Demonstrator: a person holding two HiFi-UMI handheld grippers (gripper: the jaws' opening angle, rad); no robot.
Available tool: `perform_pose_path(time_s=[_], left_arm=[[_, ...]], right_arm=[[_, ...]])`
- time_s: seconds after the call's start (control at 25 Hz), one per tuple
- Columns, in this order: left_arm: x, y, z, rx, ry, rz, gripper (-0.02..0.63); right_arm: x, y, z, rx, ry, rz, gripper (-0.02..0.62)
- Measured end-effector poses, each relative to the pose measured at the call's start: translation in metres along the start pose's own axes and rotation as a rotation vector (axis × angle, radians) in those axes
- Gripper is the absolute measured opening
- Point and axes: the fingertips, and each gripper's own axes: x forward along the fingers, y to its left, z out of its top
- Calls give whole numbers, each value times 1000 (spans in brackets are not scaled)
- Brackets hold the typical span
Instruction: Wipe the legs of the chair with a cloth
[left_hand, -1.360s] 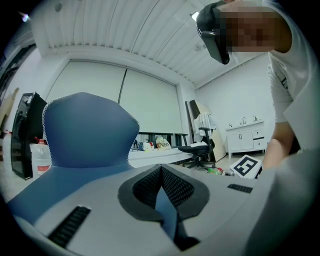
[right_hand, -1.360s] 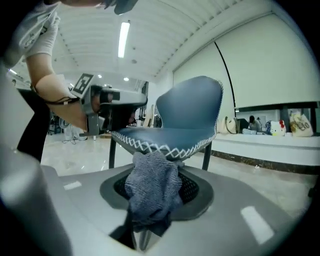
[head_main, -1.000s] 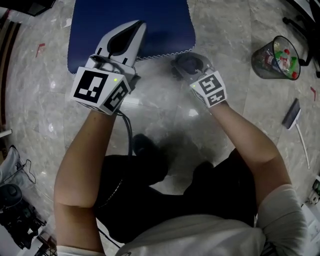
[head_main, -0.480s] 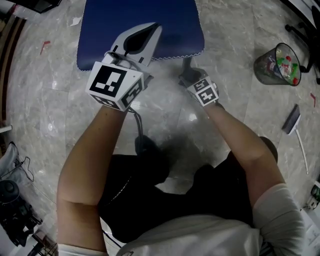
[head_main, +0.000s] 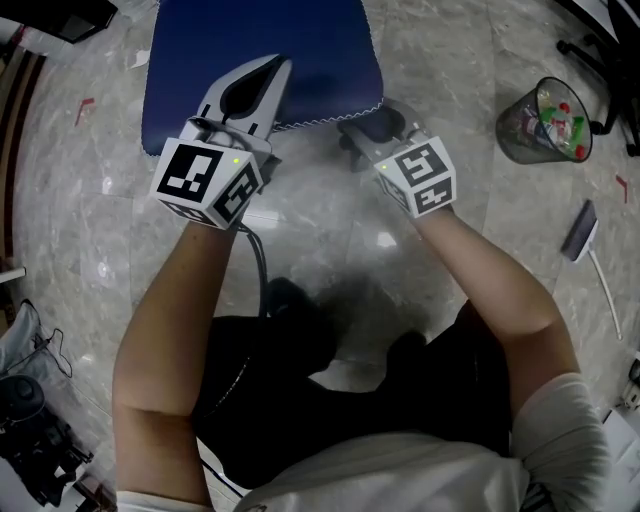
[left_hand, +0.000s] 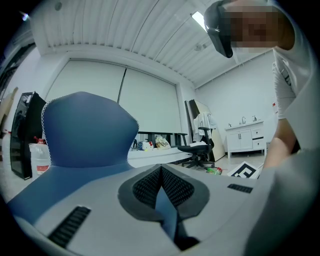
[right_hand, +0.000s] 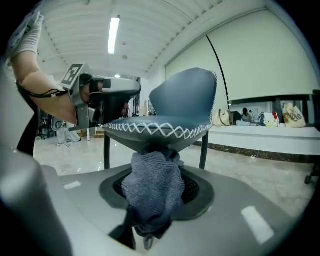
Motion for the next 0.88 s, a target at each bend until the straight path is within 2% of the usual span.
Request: perform_pose_path(time_s=[0.08, 0.16, 0.4, 0.64, 0.76, 0.88], left_arm=[[0, 0, 0, -1, 0, 0, 6], [1, -1, -1, -10, 0, -2, 6], [3, -2, -1, -9, -2, -11, 6], [-1, -4, -3, -1, -1, -41, 6], [0, -7, -4, 10, 7, -45, 6], [-2, -6, -3, 10, 7, -47, 5]], right_arm=[[4, 1, -10, -12, -15, -3, 155], [11, 3, -38, -6, 19, 1, 155], [37, 8, -141, 76, 209, 31, 172], [54, 16, -227, 222, 414, 46, 172], [54, 16, -230, 220, 444, 41, 172], [50, 15, -200, 185, 399, 41, 173]])
